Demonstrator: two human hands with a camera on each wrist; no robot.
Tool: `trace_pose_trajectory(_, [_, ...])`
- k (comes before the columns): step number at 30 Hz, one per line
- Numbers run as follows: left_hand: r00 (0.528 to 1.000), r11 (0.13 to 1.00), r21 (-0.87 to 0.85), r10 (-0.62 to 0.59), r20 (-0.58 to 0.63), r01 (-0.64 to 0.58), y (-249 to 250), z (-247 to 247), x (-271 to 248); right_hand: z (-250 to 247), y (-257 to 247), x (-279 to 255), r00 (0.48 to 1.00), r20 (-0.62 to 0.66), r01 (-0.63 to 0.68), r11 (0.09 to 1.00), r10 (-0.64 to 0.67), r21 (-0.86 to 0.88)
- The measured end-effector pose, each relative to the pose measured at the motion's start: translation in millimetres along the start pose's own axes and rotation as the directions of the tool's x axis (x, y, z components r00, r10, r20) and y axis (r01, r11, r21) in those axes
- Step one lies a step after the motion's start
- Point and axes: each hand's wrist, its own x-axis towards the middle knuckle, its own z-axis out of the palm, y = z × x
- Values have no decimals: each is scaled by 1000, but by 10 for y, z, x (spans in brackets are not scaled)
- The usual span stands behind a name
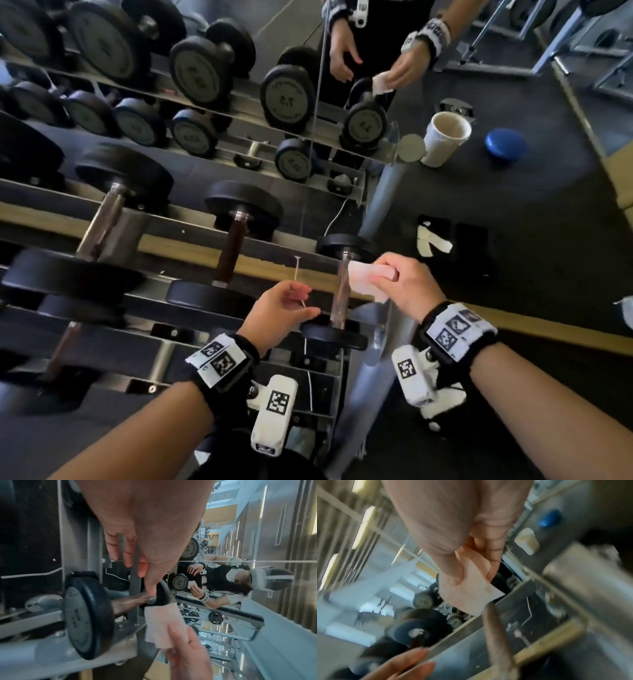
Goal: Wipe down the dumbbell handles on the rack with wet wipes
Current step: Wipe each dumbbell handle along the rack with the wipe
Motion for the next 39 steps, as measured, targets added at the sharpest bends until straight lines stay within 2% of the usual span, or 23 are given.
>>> trace_pose_trajectory(4, [994, 983, 154, -107, 8, 105, -274, 78, 68, -41, 6, 311, 983, 97, 168, 980, -158, -109])
trace_pose_trajectory(7, [988, 965, 222, -153, 28, 143, -340, 117, 127, 19, -70, 497, 925, 106, 380, 905, -366, -193])
trace_pose_trajectory(10, [988, 950, 281, -151, 41, 134, -362, 139, 174, 88, -165, 588, 817, 156, 577, 790, -555, -208])
trace_pose_trajectory(11, [987, 946, 296, -153, 47, 133, -370, 145, 183, 117, -184, 603, 766, 180, 643, 729, -617, -235])
trace_pose_trajectory(13, [986, 943, 306, -158, 54, 134, -393, 155, 195, 206, -143, 612, 632, 240, 770, 564, -737, -298])
trace_pose_trajectory(14, [986, 943, 305, -159, 55, 135, -401, 160, 198, 256, -80, 601, 588, 278, 800, 498, -759, -334])
trace_pose_trajectory(15, [986, 943, 303, -159, 53, 135, -407, 164, 196, 307, -3, 571, 569, 321, 810, 449, -757, -378])
trace_pose_trajectory(17, [986, 944, 300, -161, 49, 139, -416, 163, 193, 379, 145, 485, 581, 374, 796, 408, -722, -447])
trace_pose_trajectory(20, [984, 938, 313, -173, 47, 150, -410, 155, 196, 406, 260, 477, 582, 406, 805, 425, -705, -414])
trace_pose_trajectory(23, [981, 938, 308, -184, 53, 160, -390, 152, 205, 430, 319, 465, 626, 570, 777, 495, -533, -390])
trace_pose_trajectory(24, [981, 939, 304, -187, 58, 161, -385, 154, 206, 449, 338, 416, 650, 575, 751, 538, -497, -383])
trace_pose_trajectory(26, [980, 939, 303, -191, 62, 164, -379, 162, 194, 499, 372, 266, 688, 517, 710, 621, -510, -332])
trace_pose_trajectory(28, [979, 939, 297, -197, 53, 173, -381, 173, 176, 530, 367, 115, 655, 521, 730, 636, -546, -251])
trace_pose_trajectory(30, [977, 939, 293, -204, 53, 180, -370, 176, 164, 496, 334, 57, 622, 593, 731, 651, -510, -207])
trace_pose_trajectory(31, [977, 939, 292, -208, 57, 183, -362, 175, 163, 458, 312, 84, 635, 596, 702, 689, -491, -179])
trace_pose_trajectory(33, [975, 939, 290, -211, 61, 185, -350, 172, 163, 381, 254, 202, 733, 491, 588, 802, -471, -109])
trace_pose_trajectory(34, [975, 939, 288, -213, 63, 187, -344, 170, 162, 354, 226, 273, 780, 412, 546, 834, -471, -81])
trace_pose_trajectory(35, [975, 940, 283, -215, 63, 189, -341, 172, 161, 340, 192, 349, 802, 332, 542, 838, -497, -55])
trace_pose_trajectory(37, [974, 941, 276, -219, 59, 195, -338, 176, 154, 352, 137, 484, 773, 213, 614, 789, -597, -15])
trace_pose_trajectory(39, [973, 940, 276, -223, 55, 200, -332, 179, 147, 386, 98, 569, 714, 186, 692, 720, -675, -47])
